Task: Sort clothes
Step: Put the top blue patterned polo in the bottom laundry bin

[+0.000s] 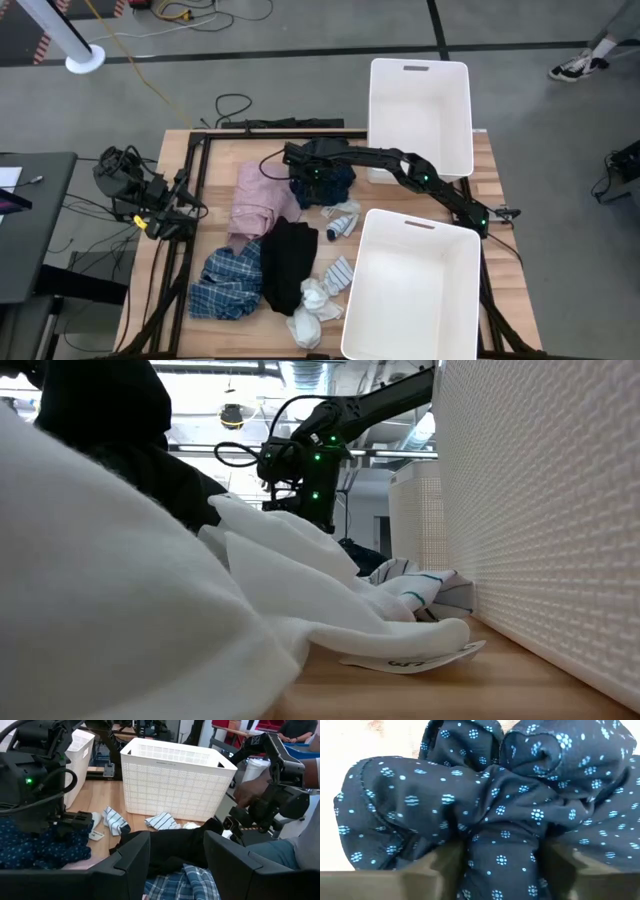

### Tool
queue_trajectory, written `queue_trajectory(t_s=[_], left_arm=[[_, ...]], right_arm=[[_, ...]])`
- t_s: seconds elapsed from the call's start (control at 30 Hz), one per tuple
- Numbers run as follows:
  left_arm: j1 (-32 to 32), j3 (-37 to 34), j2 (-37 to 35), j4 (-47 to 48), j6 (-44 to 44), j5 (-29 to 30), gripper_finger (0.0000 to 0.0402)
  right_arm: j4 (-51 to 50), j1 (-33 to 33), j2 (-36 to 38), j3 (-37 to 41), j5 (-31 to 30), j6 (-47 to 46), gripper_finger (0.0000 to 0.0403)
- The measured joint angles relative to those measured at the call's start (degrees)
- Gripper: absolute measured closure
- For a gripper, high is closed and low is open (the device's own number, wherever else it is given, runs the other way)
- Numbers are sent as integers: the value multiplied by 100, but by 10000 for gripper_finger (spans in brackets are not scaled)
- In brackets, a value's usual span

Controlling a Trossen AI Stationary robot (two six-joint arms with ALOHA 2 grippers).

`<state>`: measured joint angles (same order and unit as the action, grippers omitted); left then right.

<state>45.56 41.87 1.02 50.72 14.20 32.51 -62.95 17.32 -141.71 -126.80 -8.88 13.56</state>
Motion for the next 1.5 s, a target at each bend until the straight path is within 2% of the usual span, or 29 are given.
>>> queue_trajectory(t_s=[0.07, 0.2, 0.23, 0.53, 0.7, 0.93, 1.1, 1.33, 1.5], left_arm=[[0, 0, 0, 0, -2, 0, 222], [0, 0, 0, -2, 0, -2, 222], [0, 1, 0, -3, 0, -2, 222], [0, 2, 0, -116, -2, -7, 222], [0, 2, 11, -326, -109, 48, 222], [2, 2, 11, -1271, -1311, 767, 217], [1, 7, 265, -1913, -2430, 1699, 180], [0, 7, 1222, -2989, -3094, 2033, 104], [-5, 7, 2104, -3767, -3338, 2306, 89]], right_arm=[[0, 0, 0, 2, 4, 0, 234], [138, 52, 13, 158, 556, 0, 355], [149, 65, 18, 196, 649, -1, 373], [-118, 7, 100, -41, 719, -260, 376], [-171, -185, 474, -439, 660, -144, 376], [-84, -437, 1089, -799, 422, 41, 376], [145, -559, 1670, -793, 420, 61, 376], [389, -692, 2244, -791, 422, 236, 376], [678, -831, 2419, -789, 424, 437, 376]])
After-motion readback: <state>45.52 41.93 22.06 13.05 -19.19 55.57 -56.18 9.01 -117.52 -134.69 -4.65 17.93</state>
